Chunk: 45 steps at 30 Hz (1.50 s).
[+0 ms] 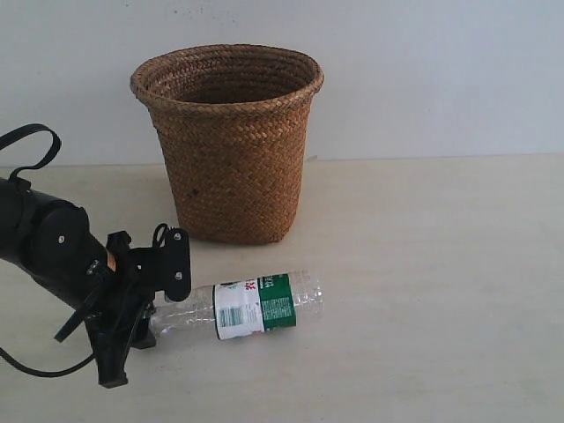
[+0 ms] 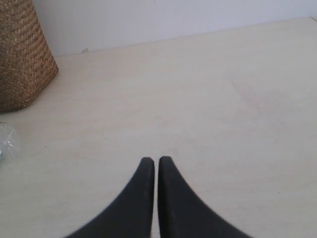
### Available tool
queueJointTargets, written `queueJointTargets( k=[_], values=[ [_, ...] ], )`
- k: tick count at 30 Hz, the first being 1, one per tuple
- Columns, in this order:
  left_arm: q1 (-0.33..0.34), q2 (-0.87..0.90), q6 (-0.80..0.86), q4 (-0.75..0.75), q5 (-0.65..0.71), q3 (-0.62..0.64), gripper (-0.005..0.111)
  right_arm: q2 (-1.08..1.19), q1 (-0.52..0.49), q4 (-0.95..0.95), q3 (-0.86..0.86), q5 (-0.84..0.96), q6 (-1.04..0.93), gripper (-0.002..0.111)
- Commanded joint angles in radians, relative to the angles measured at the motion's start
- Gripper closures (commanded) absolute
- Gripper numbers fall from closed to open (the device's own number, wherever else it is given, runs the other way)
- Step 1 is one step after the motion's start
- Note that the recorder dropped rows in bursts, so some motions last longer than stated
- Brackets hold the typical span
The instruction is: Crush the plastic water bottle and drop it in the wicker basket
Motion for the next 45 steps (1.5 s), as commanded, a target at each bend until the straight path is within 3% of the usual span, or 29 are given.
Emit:
queueJointTargets(
  k=[1, 10, 16, 24, 28, 37, 40, 45],
  values=[
    [-0.005, -0.002, 0.01, 0.0, 0.008, -0.006, 0.103, -0.005, -0.006, -0.009, 0.0, -0.003, -0.002, 0.108],
    [-0.005, -0.002, 0.025, 0.0, 0.011, -0.006, 0.103, -0.005, -0.006, -0.133, 0.0, -0.121, -0.022, 0.108],
    [-0.005, -0.002, 0.025, 0.0, 0.012, -0.006, 0.103, -0.005, -0.006, 0.13, 0.0, -0.302, 0.241, 0.108],
    [-0.005, -0.002, 0.025, -0.004, 0.019, -0.006, 0.103, -0.005, 0.013, 0.19, 0.0, -0.503, 0.294, 0.108],
    [-0.005, -0.002, 0.025, -0.006, 0.025, -0.006, 0.103, -0.001, 0.05, 0.159, -0.031, -0.478, 0.292, 0.108],
    [-0.005, -0.002, 0.025, -0.006, 0.027, -0.006, 0.103, 0.394, 0.183, 0.099, -0.266, -0.59, 0.296, 0.108],
    [-0.005, -0.002, 0.025, -0.006, 0.027, -0.006, 0.103, 0.585, 0.257, 0.091, -0.356, -0.608, 0.299, 0.108],
    [-0.005, -0.002, 0.025, -0.006, 0.027, -0.006, 0.103, 0.917, 0.417, 0.018, -0.457, -0.801, 0.345, 0.108]
  ],
)
